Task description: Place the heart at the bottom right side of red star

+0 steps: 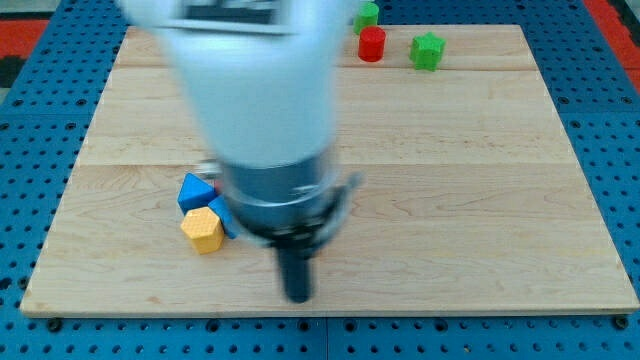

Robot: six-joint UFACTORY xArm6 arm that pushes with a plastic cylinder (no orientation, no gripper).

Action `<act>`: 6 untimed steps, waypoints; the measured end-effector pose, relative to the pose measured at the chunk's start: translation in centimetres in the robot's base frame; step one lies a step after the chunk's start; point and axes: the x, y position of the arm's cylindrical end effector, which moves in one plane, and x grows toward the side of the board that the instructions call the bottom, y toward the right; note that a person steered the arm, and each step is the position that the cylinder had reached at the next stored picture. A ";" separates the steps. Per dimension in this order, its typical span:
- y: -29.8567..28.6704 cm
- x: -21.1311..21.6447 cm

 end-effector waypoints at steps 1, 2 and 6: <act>0.8 -2.8; -2.1 -5.9; -8.7 -1.3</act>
